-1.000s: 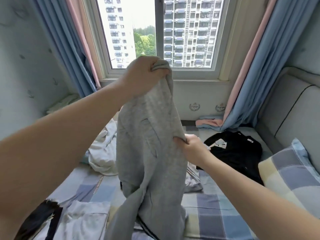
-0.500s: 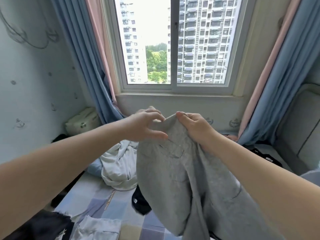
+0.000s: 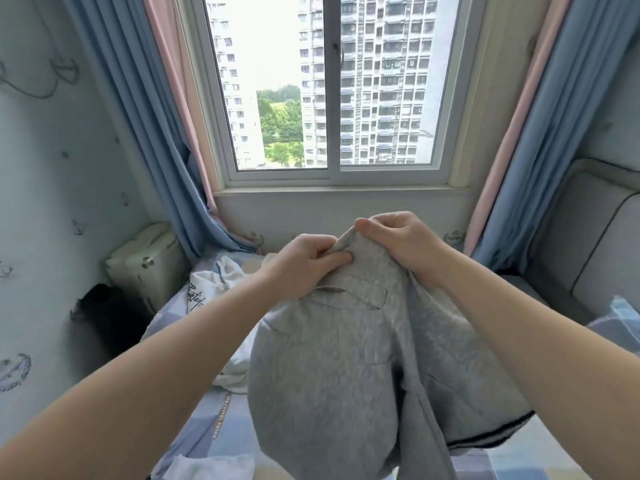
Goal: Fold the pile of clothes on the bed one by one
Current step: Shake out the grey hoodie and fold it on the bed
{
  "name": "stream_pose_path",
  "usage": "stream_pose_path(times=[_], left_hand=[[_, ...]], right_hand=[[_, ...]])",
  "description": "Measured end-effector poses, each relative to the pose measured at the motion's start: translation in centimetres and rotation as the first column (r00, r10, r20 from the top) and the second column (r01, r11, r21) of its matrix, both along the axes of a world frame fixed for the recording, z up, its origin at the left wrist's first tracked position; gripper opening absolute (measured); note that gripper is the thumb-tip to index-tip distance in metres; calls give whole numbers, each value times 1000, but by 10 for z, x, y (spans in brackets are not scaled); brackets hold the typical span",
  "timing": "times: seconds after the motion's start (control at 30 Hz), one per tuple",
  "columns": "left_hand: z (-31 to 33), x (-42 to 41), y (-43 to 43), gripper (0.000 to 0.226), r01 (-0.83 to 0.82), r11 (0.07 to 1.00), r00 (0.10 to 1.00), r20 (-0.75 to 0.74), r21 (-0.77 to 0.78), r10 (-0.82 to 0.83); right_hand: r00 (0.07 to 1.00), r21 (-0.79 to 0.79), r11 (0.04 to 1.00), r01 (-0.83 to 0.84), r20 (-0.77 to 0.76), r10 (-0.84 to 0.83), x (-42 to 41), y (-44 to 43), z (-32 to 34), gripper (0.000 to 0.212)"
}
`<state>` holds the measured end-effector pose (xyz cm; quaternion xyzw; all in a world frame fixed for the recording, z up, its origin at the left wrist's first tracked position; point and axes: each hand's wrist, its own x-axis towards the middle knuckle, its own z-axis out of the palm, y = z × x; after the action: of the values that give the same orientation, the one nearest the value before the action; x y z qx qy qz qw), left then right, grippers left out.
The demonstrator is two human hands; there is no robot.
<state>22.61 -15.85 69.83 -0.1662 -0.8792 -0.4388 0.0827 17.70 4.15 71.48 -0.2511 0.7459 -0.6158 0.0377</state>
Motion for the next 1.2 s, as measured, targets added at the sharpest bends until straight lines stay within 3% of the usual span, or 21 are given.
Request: stream_pose_path(times=[0.23, 0.33, 0.47, 0.5, 0.57, 0.63, 0.67, 0.7, 0.73, 0.8, 0.87, 0.9, 1.03, 1.13, 1.2], left_hand=[[14, 14, -15, 38, 28, 985, 994, -107, 171, -10], [22, 19, -28, 37, 24, 981, 987, -159, 193, 7], [23, 16, -52, 37, 8, 954, 978, -201, 301, 55], [20, 14, -59, 37, -32, 953, 975, -201, 303, 96], [12, 7, -78, 37, -178, 946, 953, -191, 272, 235], [0, 2, -96, 26, -352, 917, 905, -181, 185, 384], [-7, 2, -102, 13, -415, 901, 887, -164, 130, 432], [-15, 4, -105, 15, -441, 896, 886, -132, 57, 445], [-24, 7, -103, 34, -406, 913, 910, -106, -34, 400], [-44, 14, -88, 62, -144, 984, 989, 23, -104, 147], [-63, 25, -60, 62, 134, 991, 972, 195, 19, -135], [-74, 26, -46, 55, 187, 980, 952, 234, 64, -197], [-104, 25, -7, 31, 123, 963, 964, 201, 239, -173], [-112, 24, 14, 38, 46, 938, 969, 211, 343, -125], [-112, 21, 29, 41, -33, 905, 971, 229, 424, -72]], right_hand=[[984, 45, 993, -105, 150, 97, 27, -6, -70, 34], [987, 177, 983, 41, 147, -67, 38, -20, -121, 32], [947, 314, 940, 134, 240, -215, 51, -32, -164, 11], [949, 354, 927, 125, 229, -215, 52, -32, -164, 5], [961, 398, 911, 102, 198, -194, 54, -30, -151, 17], [971, 361, 927, 97, 169, -167, 59, -25, -130, 21], [977, 313, 945, 95, 151, -148, 61, -23, -120, 18], [981, 259, 962, 90, 144, -131, 63, -20, -110, 12], [985, 209, 974, 84, 133, -113, 63, -17, -100, 4], [993, 170, 983, 70, 83, -85, 61, -16, -82, 19], [999, 182, 983, 37, 32, -43, 58, -16, -67, 22], [999, 185, 982, 31, 8, -33, 58, -15, -62, 19], [996, 141, 987, 74, 36, -80, 49, 11, -60, 20], [979, 66, 998, -4, 203, -9, 46, 43, -73, 39], [954, 160, 983, -87, 299, 36, 50, 69, -85, 57]])
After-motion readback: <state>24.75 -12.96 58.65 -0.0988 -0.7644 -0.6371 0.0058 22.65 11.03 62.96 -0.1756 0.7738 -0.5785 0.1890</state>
